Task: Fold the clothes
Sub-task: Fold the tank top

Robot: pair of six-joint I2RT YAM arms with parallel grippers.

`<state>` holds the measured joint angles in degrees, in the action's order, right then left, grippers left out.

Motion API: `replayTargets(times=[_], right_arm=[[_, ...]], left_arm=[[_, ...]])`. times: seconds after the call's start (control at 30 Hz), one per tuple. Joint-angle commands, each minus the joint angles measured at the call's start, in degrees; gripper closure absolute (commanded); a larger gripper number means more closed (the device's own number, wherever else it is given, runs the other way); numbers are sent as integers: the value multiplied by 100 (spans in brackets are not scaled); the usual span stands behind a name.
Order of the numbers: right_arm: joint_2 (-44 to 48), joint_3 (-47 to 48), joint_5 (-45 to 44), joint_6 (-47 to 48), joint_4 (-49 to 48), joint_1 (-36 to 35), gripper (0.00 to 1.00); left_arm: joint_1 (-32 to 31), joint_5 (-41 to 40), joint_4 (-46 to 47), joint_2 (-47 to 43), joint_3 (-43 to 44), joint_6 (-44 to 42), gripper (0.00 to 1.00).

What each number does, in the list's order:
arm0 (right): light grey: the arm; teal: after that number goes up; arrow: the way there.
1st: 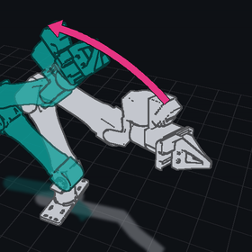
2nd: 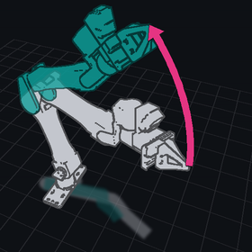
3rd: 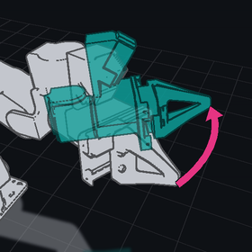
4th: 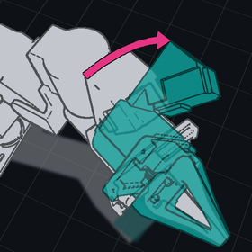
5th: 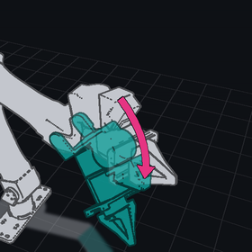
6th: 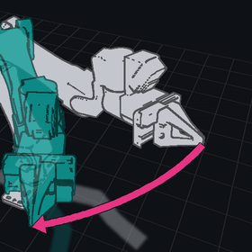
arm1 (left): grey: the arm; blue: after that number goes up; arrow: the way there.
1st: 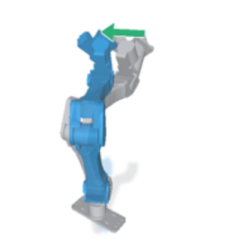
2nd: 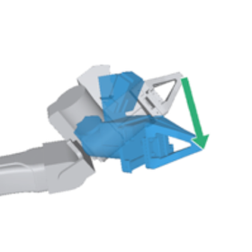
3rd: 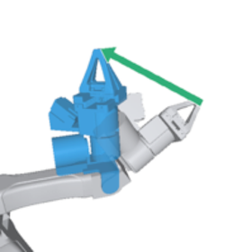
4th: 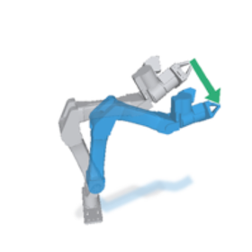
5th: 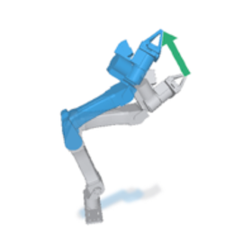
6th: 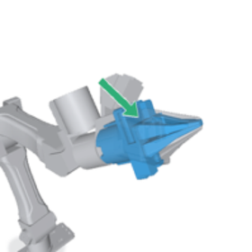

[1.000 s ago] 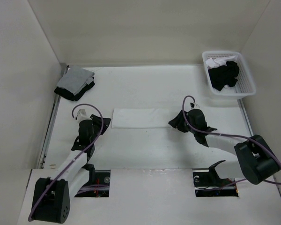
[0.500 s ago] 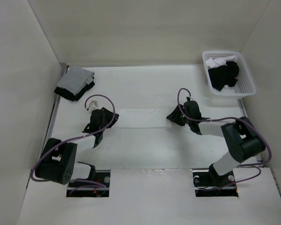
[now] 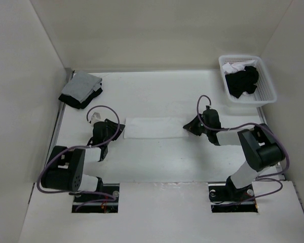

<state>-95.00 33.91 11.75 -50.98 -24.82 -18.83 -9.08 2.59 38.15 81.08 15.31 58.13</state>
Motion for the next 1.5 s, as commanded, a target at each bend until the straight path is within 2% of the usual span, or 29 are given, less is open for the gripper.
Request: replayTargets(times=[0.0, 0.2, 0.37, 0.6, 0.8, 0.97, 1.03, 1.1, 1.13, 1.27, 1.37, 1.43, 1.47], right_arm=[[718, -375, -67, -105, -419, 147, 94], [2220, -649, -532, 421, 783, 253, 94], [2636, 280, -1515, 1037, 2084, -448, 93], [1144, 2108, -2475, 1503, 2955, -1916, 92], [-306, 3822, -2888, 1591, 3773, -2787, 91], [-1396, 5097, -2924, 1548, 4362, -3262, 89], [-1730, 5449, -2924, 1486, 4529, -3376, 82], [-2004, 5731, -2933, 1363, 4626, -3473, 68], [-2083, 5819, -2915, 1311, 4618, -3526, 62], [-2023, 5812, -2757, 1222, 4372, -3667, 61], [-1480, 5198, -2730, 1170, 3890, -3676, 60], [-1049, 4619, -2713, 1152, 3433, -3615, 61], [-847, 4337, -2687, 1152, 3231, -3519, 68]], left_arm=[[-159, 75, -17, -714, -54, 58, 77], [-704, -171, -598, -1480, -90, 84, 76], [-1012, -198, -642, -1621, -28, 216, 76], [-1126, -84, -703, -1955, -81, 331, 76], [-1118, -4, -1125, -2728, -134, 427, 76], [-854, -4, -1599, -3519, -134, 436, 75], [-714, 22, -1766, -3756, -116, 392, 75], [-582, 101, -1872, -3880, -107, 383, 74], [-503, 154, -1881, -3924, -107, 383, 74], [-257, 356, -1882, -3986, -125, 419, 74], [-282, 383, -1838, -3855, -81, 384, 74], [-422, 348, -1768, -3653, -28, 348, 74], [-536, 304, -1689, -3530, -19, 331, 74]])
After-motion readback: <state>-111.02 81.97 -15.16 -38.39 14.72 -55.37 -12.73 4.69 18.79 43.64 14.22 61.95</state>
